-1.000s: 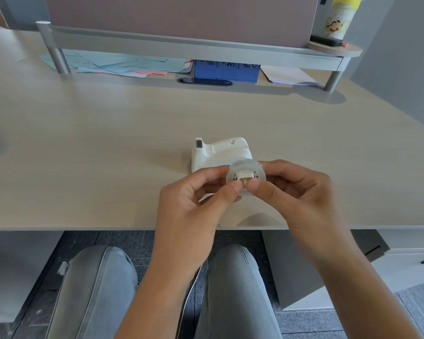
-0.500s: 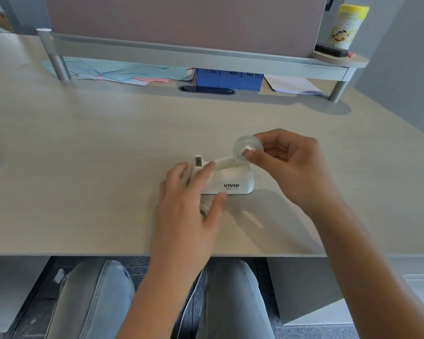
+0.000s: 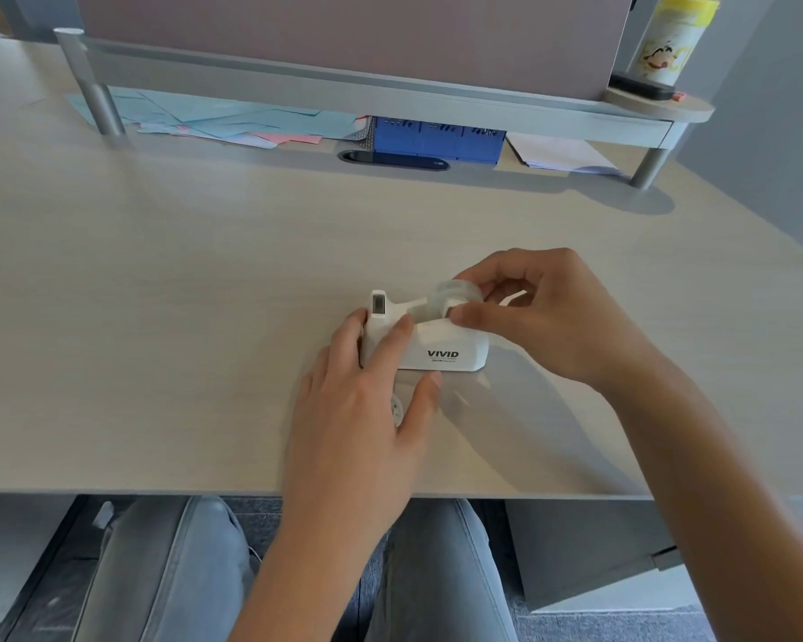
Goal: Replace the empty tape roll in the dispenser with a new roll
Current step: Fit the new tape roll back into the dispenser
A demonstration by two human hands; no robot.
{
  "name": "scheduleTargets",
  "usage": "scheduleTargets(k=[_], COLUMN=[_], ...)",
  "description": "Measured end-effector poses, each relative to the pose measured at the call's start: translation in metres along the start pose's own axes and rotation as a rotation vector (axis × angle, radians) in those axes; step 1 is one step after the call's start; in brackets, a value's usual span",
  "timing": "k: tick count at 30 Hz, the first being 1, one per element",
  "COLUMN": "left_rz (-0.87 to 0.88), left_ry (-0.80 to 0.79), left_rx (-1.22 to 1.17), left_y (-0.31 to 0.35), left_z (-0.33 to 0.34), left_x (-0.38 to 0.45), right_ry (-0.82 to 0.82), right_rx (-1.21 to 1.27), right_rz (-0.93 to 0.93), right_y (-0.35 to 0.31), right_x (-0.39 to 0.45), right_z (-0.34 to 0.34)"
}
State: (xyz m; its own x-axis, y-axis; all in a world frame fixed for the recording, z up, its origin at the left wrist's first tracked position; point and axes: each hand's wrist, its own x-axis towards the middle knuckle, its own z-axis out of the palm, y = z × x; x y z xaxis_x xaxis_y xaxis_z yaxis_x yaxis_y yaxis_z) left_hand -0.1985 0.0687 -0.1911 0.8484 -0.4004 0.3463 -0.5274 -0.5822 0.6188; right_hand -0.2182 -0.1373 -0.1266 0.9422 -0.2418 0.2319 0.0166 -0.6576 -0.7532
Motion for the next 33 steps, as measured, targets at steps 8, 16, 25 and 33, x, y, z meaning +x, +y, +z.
scheduleTargets(k=[8,16,25,33], left_rz=[-0.006,-0.016,-0.019,-0.027], left_ry=[-0.002,-0.034,-0.04,0.134], left_rx=[0.029,0.053,0.081,-0.162], left_y=[-0.001,0.001,0.004,0.017], left_z=[0.0,-0.002,-0.002,-0.011], left_x=[-0.002,-0.003,0.0,0.011], right_ry=[-0.078,-0.128,-0.095,0.062], right_rx=[-0.211,-0.41,-0.477,-0.19], right_rz=[0.049,0.046,0.022,0.056], right_y=[-0.014,-0.04,-0.044,-0.021], right_x=[0.004,0.011,0.009,-0.008], right_z=[-0.008,-0.013,-0.006,0.004])
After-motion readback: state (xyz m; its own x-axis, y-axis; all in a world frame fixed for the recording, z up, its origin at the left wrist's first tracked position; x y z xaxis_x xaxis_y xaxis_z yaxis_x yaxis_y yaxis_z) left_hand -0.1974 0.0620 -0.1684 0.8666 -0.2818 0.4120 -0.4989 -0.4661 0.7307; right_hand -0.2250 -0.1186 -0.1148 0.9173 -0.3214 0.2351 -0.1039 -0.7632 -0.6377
